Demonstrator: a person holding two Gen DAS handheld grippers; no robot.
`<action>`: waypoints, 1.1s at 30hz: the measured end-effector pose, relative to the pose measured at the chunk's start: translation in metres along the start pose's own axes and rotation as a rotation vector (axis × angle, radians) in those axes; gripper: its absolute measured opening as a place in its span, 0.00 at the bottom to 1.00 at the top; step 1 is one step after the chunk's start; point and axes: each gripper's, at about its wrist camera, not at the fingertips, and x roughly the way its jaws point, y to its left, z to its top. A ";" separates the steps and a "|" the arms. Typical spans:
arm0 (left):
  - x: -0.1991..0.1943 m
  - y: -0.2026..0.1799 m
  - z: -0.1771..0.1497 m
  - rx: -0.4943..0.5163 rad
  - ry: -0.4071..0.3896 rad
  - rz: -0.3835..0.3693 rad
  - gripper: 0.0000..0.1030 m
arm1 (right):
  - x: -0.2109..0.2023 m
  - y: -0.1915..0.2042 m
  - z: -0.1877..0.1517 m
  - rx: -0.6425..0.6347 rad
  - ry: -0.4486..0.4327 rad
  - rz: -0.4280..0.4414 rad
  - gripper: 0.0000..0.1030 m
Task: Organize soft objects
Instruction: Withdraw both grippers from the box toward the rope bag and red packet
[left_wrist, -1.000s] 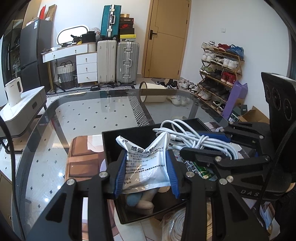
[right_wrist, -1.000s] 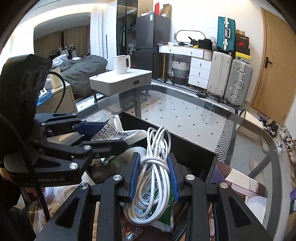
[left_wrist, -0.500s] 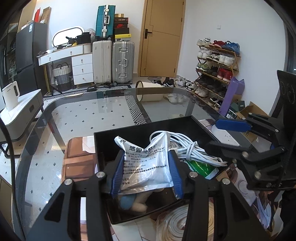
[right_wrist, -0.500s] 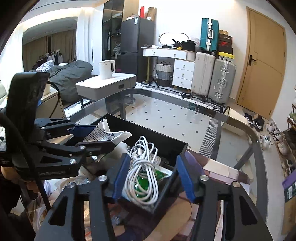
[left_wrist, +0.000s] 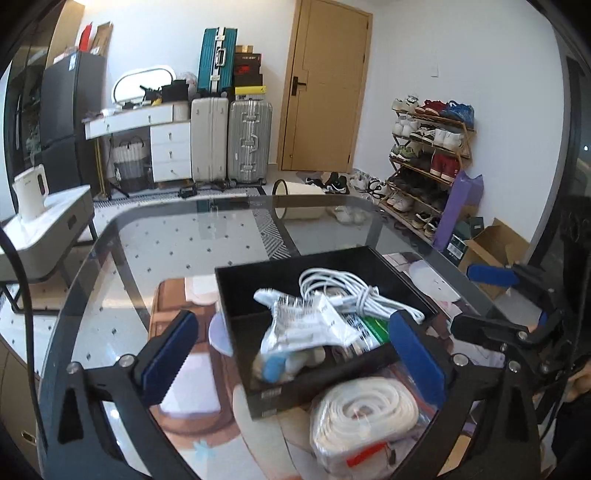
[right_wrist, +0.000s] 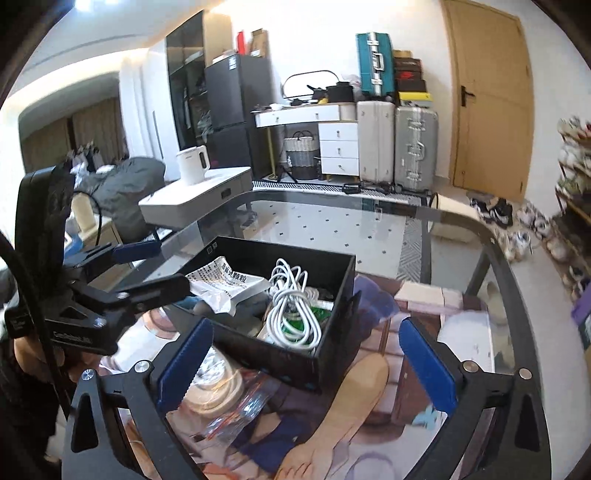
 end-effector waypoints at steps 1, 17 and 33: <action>-0.003 0.001 -0.002 -0.006 0.002 0.004 1.00 | -0.003 -0.001 -0.004 0.024 0.003 0.004 0.99; -0.042 0.019 -0.052 -0.062 0.007 0.063 1.00 | -0.029 0.018 -0.038 0.102 0.044 0.012 0.99; -0.041 0.019 -0.082 -0.035 0.037 0.082 1.00 | -0.003 0.053 -0.053 0.026 0.119 0.012 0.99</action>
